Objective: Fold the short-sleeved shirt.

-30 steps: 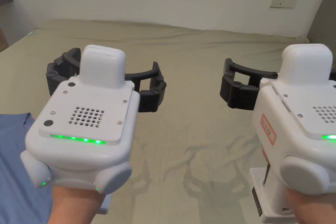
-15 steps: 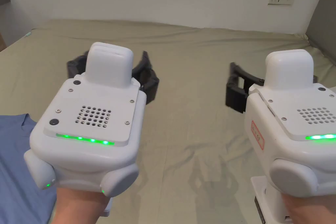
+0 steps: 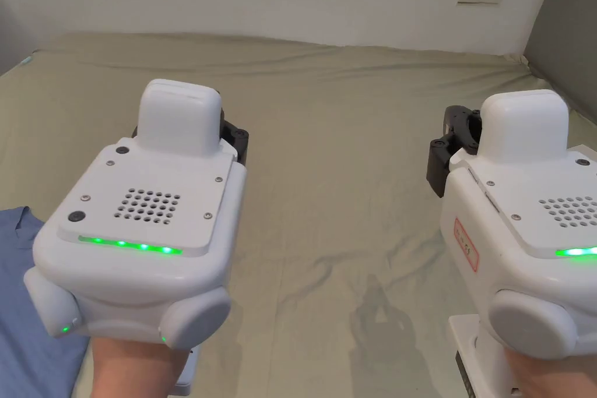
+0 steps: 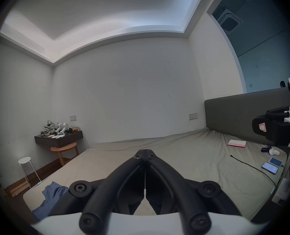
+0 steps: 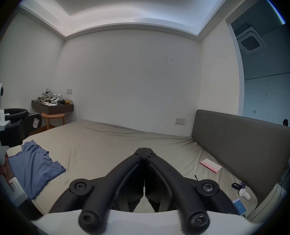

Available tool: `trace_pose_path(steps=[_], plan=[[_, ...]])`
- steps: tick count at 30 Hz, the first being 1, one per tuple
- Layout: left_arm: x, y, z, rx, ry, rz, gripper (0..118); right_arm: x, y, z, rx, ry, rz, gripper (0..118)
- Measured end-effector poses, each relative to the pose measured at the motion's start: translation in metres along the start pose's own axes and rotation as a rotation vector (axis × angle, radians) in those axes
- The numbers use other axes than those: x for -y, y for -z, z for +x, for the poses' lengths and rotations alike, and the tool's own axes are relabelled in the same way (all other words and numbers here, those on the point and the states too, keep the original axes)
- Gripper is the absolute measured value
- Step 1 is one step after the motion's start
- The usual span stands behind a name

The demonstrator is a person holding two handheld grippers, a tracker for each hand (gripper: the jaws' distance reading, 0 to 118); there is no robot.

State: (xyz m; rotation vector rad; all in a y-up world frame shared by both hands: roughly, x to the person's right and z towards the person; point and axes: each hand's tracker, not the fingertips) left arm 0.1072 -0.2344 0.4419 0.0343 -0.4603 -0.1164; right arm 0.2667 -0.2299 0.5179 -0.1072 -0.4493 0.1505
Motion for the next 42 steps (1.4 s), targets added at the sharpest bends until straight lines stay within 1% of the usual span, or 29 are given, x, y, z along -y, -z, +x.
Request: trace_pose_path(steps=[3, 7, 9, 11, 15, 18, 23, 29, 34, 38, 42], plan=[[-0.001, -0.003, -0.005, -0.012, -0.005, -0.004, 0, 0.001, -0.001, -0.005, -0.016, -0.016, 0.006, 1], [-0.003, -0.011, -0.018, -0.05, 0.008, -0.011, 0, 0.0, -0.003, -0.023, -0.068, -0.05, 0.034, 1], [-0.003, -0.016, -0.029, -0.078, 0.027, -0.018, 0, -0.003, -0.002, -0.035, -0.096, -0.044, 0.044, 1], [-0.003, -0.024, -0.043, -0.136, 0.053, -0.018, 0, -0.008, -0.003, -0.049, -0.157, -0.017, 0.054, 1], [0.001, -0.046, -0.077, -0.252, 0.081, -0.001, 0, -0.013, -0.003, -0.079, -0.233, -0.013, 0.075, 1], [0.004, -0.064, -0.105, -0.338, 0.081, -0.038, 0, -0.019, -0.009, -0.102, -0.336, 0.018, 0.074, 1], [0.01, -0.093, -0.144, -0.477, 0.065, -0.06, 0, -0.018, -0.023, -0.149, -0.449, -0.039, 0.096, 1], [0.021, -0.113, -0.172, -0.566, 0.049, -0.106, 0, -0.021, -0.042, -0.197, -0.557, -0.057, 0.101, 1], [0.028, -0.118, -0.189, -0.602, 0.04, -0.131, 0, -0.019, -0.046, -0.22, -0.603, -0.089, 0.093, 1], [0.032, -0.115, -0.199, -0.612, 0.035, -0.143, 0, -0.017, -0.041, -0.223, -0.609, -0.099, 0.082, 1], [0.046, -0.098, -0.209, -0.588, 0.014, -0.214, 0, -0.015, -0.035, -0.225, -0.606, -0.089, 0.056, 1]])
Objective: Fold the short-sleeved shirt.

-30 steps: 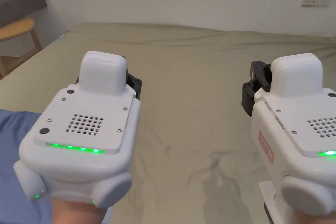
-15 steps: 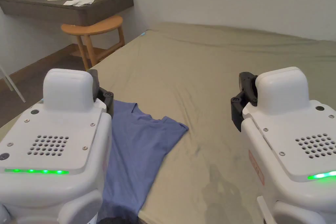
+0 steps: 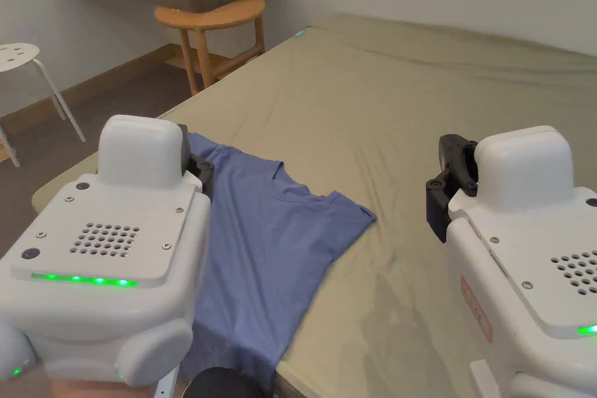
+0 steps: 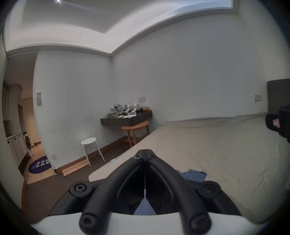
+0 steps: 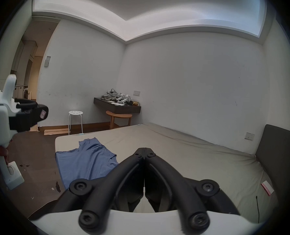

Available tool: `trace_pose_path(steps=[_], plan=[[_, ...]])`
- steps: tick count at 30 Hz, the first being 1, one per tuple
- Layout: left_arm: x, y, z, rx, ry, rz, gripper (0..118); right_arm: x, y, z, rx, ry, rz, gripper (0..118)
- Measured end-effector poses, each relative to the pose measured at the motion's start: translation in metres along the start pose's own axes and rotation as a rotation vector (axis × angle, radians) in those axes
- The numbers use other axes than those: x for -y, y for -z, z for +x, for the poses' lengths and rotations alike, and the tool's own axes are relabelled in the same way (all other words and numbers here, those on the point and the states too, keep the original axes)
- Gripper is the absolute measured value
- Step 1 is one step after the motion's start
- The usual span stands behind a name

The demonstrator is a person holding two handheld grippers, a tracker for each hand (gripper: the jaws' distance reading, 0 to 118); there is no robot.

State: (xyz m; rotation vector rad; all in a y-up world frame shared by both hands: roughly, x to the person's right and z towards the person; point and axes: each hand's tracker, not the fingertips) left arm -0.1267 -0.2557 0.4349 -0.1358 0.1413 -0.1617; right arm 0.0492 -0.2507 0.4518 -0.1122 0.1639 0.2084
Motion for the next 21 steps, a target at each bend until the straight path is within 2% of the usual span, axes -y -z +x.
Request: trace_pose_path(steps=[3, 6, 11, 14, 20, 21], plan=[[0.021, 0.024, 0.007, 0.04, 0.013, -0.114, 0, 0.009, 0.005, -0.001, -0.006, -0.003, -0.033, 1], [0.045, 0.052, 0.012, 0.067, 0.009, -0.216, 0, 0.028, 0.018, 0.006, 0.005, -0.042, -0.075, 1], [0.099, 0.124, 0.021, 0.17, -0.021, -0.504, 0, 0.048, 0.04, 0.025, 0.03, -0.014, -0.142, 1], [0.131, 0.163, 0.028, 0.182, 0.013, -0.571, 0, 0.061, 0.053, 0.036, 0.05, -0.022, -0.177, 1], [0.172, 0.254, 0.027, 0.166, -0.02, -0.706, 0, 0.081, 0.073, 0.052, 0.085, -0.02, -0.232, 1], [0.177, 0.263, 0.026, 0.149, -0.035, -0.719, 14, 0.084, 0.074, 0.052, 0.087, -0.022, -0.242, 1]])
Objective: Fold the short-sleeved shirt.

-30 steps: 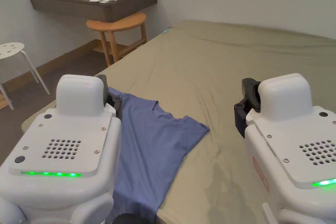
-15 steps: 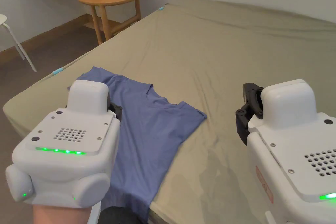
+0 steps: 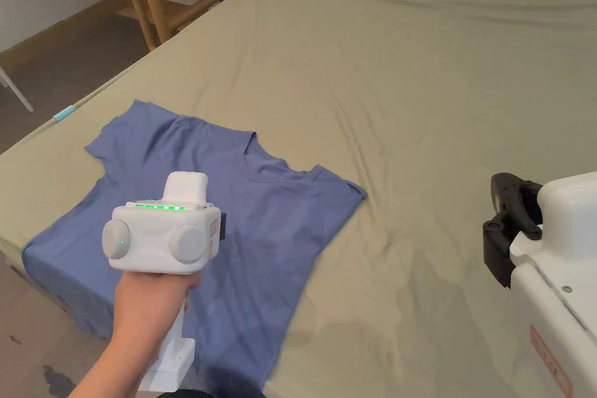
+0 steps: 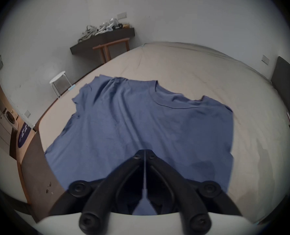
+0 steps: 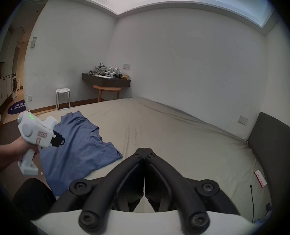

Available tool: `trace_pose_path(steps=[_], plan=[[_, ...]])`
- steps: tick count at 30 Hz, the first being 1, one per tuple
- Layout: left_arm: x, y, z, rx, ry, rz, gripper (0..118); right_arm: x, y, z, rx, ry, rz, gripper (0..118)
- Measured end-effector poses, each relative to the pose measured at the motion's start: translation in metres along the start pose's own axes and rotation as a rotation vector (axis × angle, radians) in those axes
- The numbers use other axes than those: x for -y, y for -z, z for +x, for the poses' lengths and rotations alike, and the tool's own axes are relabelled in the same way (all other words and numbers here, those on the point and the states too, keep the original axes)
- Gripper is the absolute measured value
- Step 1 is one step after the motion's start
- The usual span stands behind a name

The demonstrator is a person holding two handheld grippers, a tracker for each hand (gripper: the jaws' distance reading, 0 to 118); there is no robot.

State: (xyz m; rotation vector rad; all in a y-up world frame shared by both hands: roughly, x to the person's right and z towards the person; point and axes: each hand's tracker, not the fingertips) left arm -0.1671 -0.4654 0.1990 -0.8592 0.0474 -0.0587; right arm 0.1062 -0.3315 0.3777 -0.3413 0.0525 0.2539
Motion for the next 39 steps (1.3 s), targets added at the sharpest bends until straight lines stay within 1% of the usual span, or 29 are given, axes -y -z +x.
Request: trace_pose_path(steps=[1, 2, 3, 5, 7, 10, 12, 13, 14, 15, 16, 17, 19, 21, 22, 23, 25, 28, 30, 33, 37, 39], plan=[[-0.002, 0.008, -0.002, -0.009, -0.002, -0.007, 47, 0.003, 0.003, 0.001, 0.005, -0.004, -0.01, 1], [-0.002, 0.019, -0.004, -0.018, -0.007, -0.035, 87, 0.006, 0.006, 0.002, 0.009, -0.009, -0.02, 1], [-0.001, 0.027, -0.005, -0.015, -0.007, -0.063, 115, 0.008, 0.009, 0.004, 0.014, -0.012, -0.028, 1], [-0.001, 0.029, -0.002, -0.007, -0.002, -0.048, 115, 0.011, 0.012, 0.004, 0.019, -0.013, -0.04, 1], [0.001, 0.038, 0.001, -0.056, 0.03, -0.074, 115, 0.013, 0.016, 0.007, 0.026, -0.009, -0.051, 1], [0.003, 0.052, 0.003, -0.081, 0.059, -0.109, 117, 0.014, 0.02, 0.008, 0.032, 0.002, -0.066, 1], [0.008, 0.055, 0.0, -0.052, 0.029, -0.116, 118, 0.015, 0.021, 0.008, 0.034, 0.007, -0.071, 1], [0.003, 0.057, -0.005, -0.015, -0.027, -0.139, 118, 0.015, 0.021, 0.008, 0.035, 0.007, -0.073, 1], [0.002, 0.056, -0.009, 0.001, -0.057, -0.168, 116, 0.016, 0.021, 0.008, 0.036, 0.005, -0.075, 1], [0.003, 0.054, -0.009, 0.014, -0.066, -0.169, 112, 0.017, 0.022, 0.008, 0.036, 0.002, -0.078, 1], [0.006, 0.051, -0.007, 0.019, -0.042, -0.155, 106, 0.017, 0.022, 0.006, 0.036, -0.001, -0.081, 1], [0.001, 0.043, -0.007, 0.027, -0.02, -0.136, 95, 0.018, 0.022, 0.005, 0.037, -0.001, -0.085, 1], [0.001, 0.029, 0.004, 0.039, 0.028, -0.086, 57, 0.018, 0.023, 0.005, 0.034, 0.001, -0.09, 1], [0.0, 0.029, 0.01, -0.005, 0.072, -0.054, 11, 0.012, 0.02, -0.003, 0.032, 0.007, -0.094, 1], [0.002, 0.031, 0.012, -0.039, 0.083, -0.036, 2, 0.011, 0.018, -0.004, 0.03, 0.009, -0.094, 1], [0.006, 0.035, 0.011, -0.045, 0.074, -0.042, 2, 0.01, 0.017, -0.004, 0.028, 0.008, -0.092, 1], [0.004, 0.04, 0.001, 0.006, -0.033, -0.03, 0, 0.005, 0.01, -0.008, 0.03, -0.002, -0.085, 1], [0.002, 0.03, 0.003, 0.025, -0.028, -0.006, 0, 0.0, 0.001, -0.01, 0.036, -0.009, -0.075, 1], [0.003, 0.02, -0.006, 0.054, -0.058, 0.034, 0, -0.003, -0.006, -0.009, 0.04, -0.004, -0.069, 1], [-0.002, -0.006, -0.02, 0.115, -0.187, 0.139, 0, -0.009, -0.016, -0.005, 0.054, 0.002, -0.057, 1], [-0.012, -0.05, -0.031, 0.189, -0.304, 0.251, 0, -0.016, -0.032, 0.004, 0.07, 0.017, -0.031, 1], [-0.018, -0.075, -0.03, 0.178, -0.284, 0.31, 0, -0.022, -0.043, 0.006, 0.07, 0.033, -0.01, 1]])
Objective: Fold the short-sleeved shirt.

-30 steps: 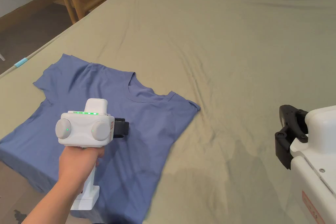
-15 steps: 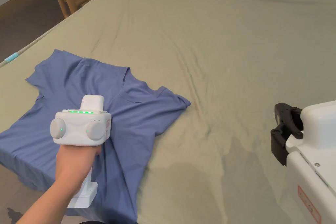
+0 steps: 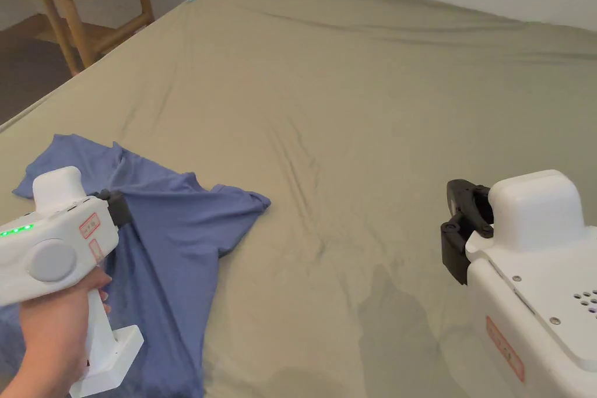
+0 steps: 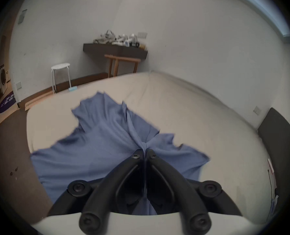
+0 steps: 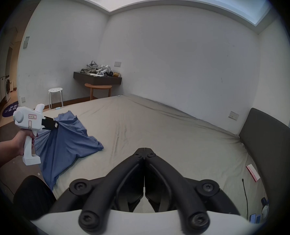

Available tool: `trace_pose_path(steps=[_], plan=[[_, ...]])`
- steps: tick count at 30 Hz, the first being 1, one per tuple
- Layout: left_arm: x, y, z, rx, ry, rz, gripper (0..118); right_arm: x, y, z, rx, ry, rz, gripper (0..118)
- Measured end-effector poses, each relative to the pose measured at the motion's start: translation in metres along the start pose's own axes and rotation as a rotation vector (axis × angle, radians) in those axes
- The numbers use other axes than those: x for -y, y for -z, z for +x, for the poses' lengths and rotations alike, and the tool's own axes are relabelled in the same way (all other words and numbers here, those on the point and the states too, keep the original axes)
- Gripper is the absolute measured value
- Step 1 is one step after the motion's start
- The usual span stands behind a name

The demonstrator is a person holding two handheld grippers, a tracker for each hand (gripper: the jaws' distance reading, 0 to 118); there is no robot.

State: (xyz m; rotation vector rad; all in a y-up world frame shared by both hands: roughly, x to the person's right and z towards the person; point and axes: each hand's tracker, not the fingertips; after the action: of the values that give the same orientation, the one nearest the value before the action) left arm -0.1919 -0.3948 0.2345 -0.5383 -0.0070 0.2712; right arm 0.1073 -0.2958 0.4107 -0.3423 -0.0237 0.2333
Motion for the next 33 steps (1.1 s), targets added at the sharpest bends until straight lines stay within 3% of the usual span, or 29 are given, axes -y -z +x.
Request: trace_pose_path(steps=[5, 10, 17, 25, 31, 33], plan=[[-0.037, -0.059, 0.026, 0.07, 0.042, 0.168, 0, -0.007, -0.026, 0.013, 0.021, 0.026, 0.051, 1], [-0.079, -0.119, 0.074, 0.144, 0.223, 0.35, 0, -0.013, -0.049, 0.026, 0.04, 0.048, 0.09, 1], [-0.136, -0.19, 0.159, 0.302, 0.357, 0.552, 0, -0.012, -0.075, 0.06, 0.111, 0.09, 0.143, 1], [-0.178, -0.2, 0.259, 0.498, 0.474, 0.615, 0, -0.001, -0.105, 0.12, 0.268, 0.156, 0.146, 1], [-0.152, -0.164, 0.346, 0.623, 0.554, 0.539, 0, 0.025, -0.118, 0.168, 0.428, 0.163, 0.104, 1], [-0.132, -0.145, 0.376, 0.663, 0.584, 0.477, 0, 0.036, -0.122, 0.18, 0.442, 0.171, 0.081, 1]])
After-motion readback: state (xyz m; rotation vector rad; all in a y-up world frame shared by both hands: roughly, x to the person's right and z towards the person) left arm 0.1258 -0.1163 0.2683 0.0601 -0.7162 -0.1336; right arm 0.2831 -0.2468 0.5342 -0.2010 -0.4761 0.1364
